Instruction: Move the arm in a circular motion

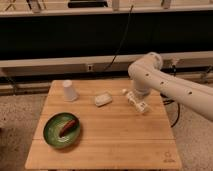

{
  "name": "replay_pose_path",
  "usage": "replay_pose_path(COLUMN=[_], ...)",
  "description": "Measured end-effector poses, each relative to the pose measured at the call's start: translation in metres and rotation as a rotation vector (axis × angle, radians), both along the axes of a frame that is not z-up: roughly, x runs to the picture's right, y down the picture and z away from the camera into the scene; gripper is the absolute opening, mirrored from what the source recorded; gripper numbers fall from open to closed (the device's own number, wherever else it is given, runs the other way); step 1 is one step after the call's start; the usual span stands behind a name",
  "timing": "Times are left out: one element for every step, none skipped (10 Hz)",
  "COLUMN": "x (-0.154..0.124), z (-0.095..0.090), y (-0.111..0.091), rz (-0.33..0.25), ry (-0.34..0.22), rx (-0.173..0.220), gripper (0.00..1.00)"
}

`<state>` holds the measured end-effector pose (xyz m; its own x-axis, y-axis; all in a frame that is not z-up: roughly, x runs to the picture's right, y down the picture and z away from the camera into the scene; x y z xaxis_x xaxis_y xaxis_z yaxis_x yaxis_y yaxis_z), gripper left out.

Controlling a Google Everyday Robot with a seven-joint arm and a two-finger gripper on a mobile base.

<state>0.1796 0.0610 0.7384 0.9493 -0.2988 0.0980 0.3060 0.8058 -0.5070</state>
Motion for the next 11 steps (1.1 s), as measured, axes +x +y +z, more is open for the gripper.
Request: replay_pose_path(x=[0.002,0.001,-0.004,-0.02,-0.03,-0.032,-0.032,-0.032,-0.034,-0.048,-0.063], z=[0.001,0.001,0.001,0.002,0.003,0.004,0.004,0.002,0.0,-0.004,-0.008], y=[-0.001,0.0,0.002,0.001,0.0,0.0,0.0,0.003,0.006,0.011,0.014], rz=[-0.009,-0.017,-0.032,-0.043,-0.052,-0.06,-0.077,-0.088,-0.098,-0.112,-0.132], ry=[-0.003,-0.007,-0.008,-0.019,-0.026,-0.028,-0.035,-0.038,-0.04,-0.048,-0.059], rx=[-0.001,-0.004,-0.008,-0.009,-0.006,-0.007,-0.011,-0.014,-0.017,-0.02,-0.019], gripper=[0.04,0.04,0.04,0.04,0.04,0.04,0.04,0.04,0.04,0.04,0.04])
